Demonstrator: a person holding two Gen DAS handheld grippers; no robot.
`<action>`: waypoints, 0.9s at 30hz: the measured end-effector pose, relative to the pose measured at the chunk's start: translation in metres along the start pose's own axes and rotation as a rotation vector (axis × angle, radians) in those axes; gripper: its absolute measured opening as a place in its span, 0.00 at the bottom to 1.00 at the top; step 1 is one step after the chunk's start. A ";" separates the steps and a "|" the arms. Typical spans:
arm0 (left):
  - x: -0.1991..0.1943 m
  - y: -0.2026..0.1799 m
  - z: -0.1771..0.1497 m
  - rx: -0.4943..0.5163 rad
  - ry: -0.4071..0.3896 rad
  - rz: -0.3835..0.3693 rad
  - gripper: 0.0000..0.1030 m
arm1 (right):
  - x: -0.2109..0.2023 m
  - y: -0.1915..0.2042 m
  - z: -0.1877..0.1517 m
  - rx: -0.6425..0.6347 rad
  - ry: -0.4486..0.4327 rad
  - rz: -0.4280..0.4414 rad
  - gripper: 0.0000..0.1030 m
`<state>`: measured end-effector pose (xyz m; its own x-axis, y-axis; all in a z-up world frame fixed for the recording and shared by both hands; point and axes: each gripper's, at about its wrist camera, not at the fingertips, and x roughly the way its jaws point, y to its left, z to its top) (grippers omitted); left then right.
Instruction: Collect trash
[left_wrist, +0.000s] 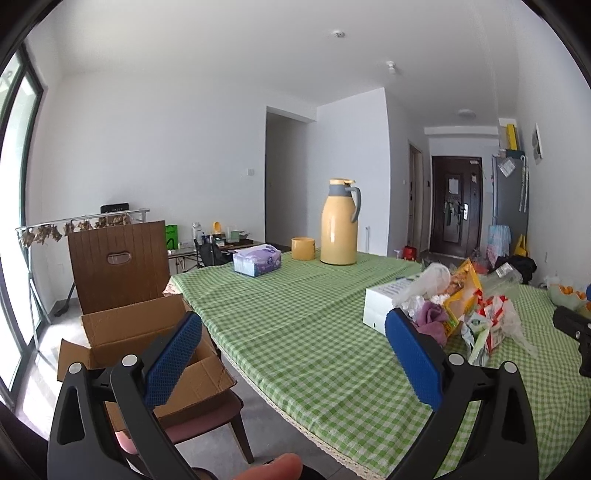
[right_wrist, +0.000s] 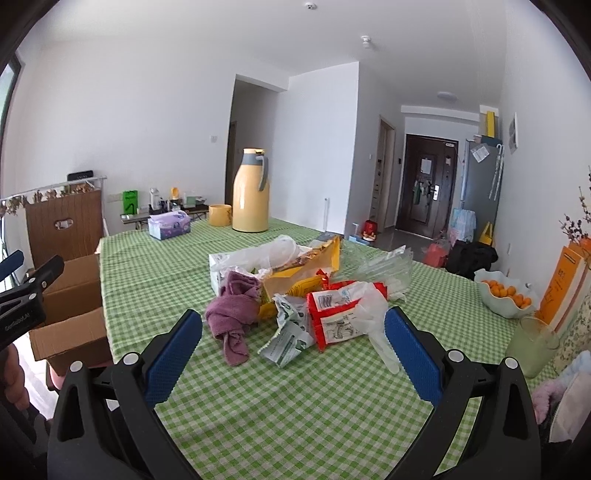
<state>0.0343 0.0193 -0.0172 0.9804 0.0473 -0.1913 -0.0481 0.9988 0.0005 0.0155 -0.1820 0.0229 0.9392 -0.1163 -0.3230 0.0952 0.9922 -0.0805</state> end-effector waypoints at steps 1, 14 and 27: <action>-0.001 0.001 0.001 -0.005 -0.002 0.001 0.93 | -0.001 0.000 0.001 0.001 -0.001 0.003 0.93; -0.010 0.004 0.006 -0.002 -0.027 -0.003 0.93 | -0.001 -0.007 0.002 0.017 -0.006 -0.031 0.92; 0.015 0.001 0.003 0.002 0.007 -0.043 0.93 | 0.038 -0.015 -0.003 -0.011 0.075 0.000 0.92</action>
<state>0.0498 0.0208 -0.0173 0.9802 0.0038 -0.1980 -0.0052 1.0000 -0.0062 0.0488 -0.2015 0.0091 0.9118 -0.1193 -0.3928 0.0909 0.9918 -0.0901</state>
